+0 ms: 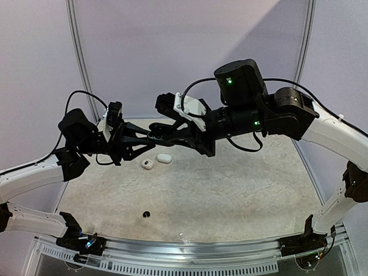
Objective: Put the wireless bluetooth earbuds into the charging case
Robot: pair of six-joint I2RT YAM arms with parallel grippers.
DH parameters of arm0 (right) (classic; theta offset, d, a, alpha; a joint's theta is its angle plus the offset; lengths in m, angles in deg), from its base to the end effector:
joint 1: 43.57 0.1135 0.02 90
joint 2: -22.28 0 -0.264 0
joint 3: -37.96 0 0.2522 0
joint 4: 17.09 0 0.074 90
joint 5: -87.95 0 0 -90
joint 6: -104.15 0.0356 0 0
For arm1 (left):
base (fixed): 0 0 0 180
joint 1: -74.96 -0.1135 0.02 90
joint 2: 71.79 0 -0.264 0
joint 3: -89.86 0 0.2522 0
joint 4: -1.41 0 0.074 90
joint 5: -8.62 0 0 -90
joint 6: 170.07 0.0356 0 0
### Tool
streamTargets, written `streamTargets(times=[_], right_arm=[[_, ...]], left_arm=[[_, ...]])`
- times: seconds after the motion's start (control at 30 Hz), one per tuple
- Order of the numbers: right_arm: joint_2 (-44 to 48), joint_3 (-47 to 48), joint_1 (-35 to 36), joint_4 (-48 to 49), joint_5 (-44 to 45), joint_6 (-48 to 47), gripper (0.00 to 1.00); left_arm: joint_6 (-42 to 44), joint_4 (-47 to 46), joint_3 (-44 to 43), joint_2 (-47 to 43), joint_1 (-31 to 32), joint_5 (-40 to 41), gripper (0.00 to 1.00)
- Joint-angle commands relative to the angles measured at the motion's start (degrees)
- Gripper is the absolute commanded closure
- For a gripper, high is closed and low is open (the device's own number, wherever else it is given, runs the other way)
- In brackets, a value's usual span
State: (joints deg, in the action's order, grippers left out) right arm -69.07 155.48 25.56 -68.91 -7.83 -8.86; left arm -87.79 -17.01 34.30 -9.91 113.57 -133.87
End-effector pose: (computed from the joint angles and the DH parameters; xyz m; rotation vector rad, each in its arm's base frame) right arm 0.1218 0.3294 0.4413 -1.5358 1.3882 0.6060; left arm 0.1698 -0.1717 0.3386 1.1489 1.0779 -1.2641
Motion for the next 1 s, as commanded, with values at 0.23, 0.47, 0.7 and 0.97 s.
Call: streamTargets(times=[0.23,0.47,0.7,0.97], right_arm=[[1.65,-0.77,0.30,3.54,1.91,1.24,0.69],[8.23,-5.22,0.14,19.98,-0.35,4.62,0.58],[9.74,-3.35,-9.29,19.32,17.95,29.28,0.52],[0.00,-3.70,-14.69,-3.19,21.46,54.73,0.50]], left_arm=[[-2.76,2.50,-0.36,-1.00,-0.28,4.51,1.00],[-3.57,7.83,0.05,-2.18,-0.82,14.53,1.00],[-4.57,15.38,-0.08,-4.36,-1.16,31.89,1.00],[1.15,27.35,-1.33,-10.32,-1.17,49.71,1.00]])
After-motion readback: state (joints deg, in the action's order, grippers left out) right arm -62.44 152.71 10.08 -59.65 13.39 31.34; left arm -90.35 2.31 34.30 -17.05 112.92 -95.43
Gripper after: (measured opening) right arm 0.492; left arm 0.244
